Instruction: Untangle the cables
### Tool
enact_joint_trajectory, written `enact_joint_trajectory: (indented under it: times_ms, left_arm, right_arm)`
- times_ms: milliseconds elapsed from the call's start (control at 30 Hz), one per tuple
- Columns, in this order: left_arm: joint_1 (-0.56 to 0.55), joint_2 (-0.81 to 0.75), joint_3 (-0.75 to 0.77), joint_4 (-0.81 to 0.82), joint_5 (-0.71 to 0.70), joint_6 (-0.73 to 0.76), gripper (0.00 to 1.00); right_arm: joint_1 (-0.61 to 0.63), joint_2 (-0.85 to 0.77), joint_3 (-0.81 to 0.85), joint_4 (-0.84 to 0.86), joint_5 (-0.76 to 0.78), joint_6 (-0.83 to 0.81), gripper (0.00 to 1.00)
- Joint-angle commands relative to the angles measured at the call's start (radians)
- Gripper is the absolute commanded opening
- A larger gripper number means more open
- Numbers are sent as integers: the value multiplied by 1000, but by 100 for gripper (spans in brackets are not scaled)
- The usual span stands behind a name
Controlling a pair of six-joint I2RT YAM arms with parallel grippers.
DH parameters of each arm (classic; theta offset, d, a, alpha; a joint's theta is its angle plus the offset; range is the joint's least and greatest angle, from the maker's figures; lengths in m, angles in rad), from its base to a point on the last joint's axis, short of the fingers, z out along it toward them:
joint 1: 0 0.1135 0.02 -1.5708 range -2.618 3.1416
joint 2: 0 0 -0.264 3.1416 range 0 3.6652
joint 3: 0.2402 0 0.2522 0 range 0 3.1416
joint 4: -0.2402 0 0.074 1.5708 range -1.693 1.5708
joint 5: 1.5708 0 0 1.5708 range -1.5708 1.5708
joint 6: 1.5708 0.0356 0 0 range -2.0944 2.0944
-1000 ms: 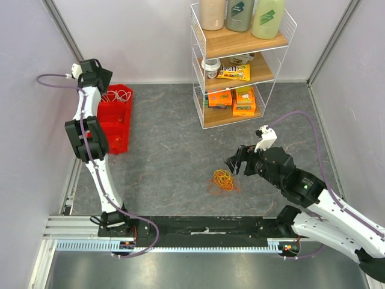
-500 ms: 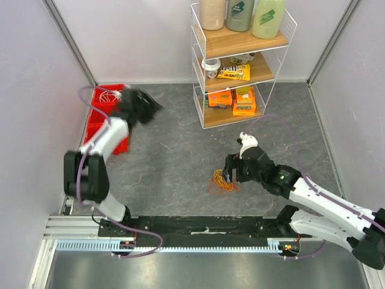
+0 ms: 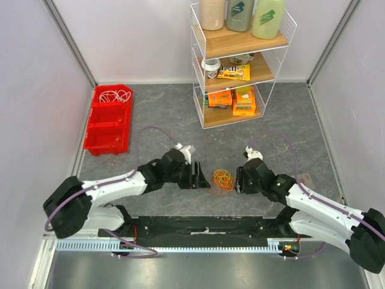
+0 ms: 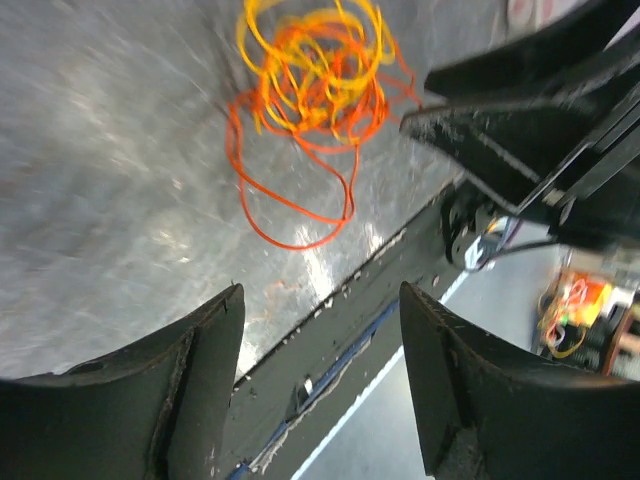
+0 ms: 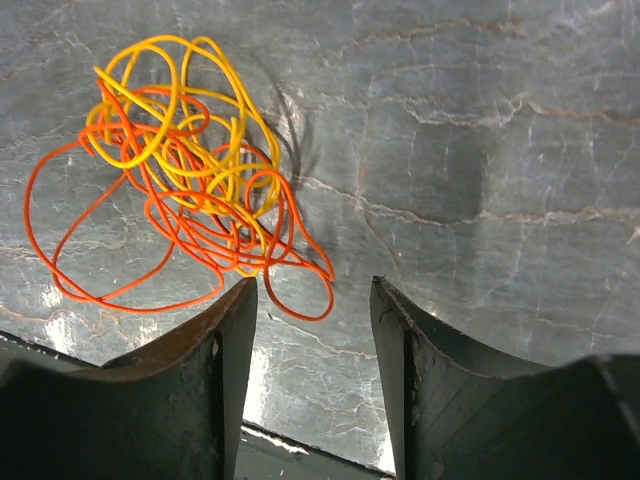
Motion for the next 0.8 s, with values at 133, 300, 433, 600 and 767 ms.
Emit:
enact_joint_trajectory:
  times_ms: [133,300,433,600,767]
  left_arm:
    - [-104,209,128,52,-17,1,63]
    - [-107,240,116,43,-94,28,61]
    - [-107,298,133,86,-85,50,62]
    - [-106,379,183,118,-47,61,43]
    - [-104,321,265,-47,-193,154,2]
  right_arm:
    - [-3,-44,-100,105,-41,103,42]
    - [-3,-50,-134,182,-34,119,38]
    - [-3,-38,-103,179,16,99,30]
    - [-3,-42,-73,130,33,103,15]
    - [-3,-146,21,-46,125,105,4]
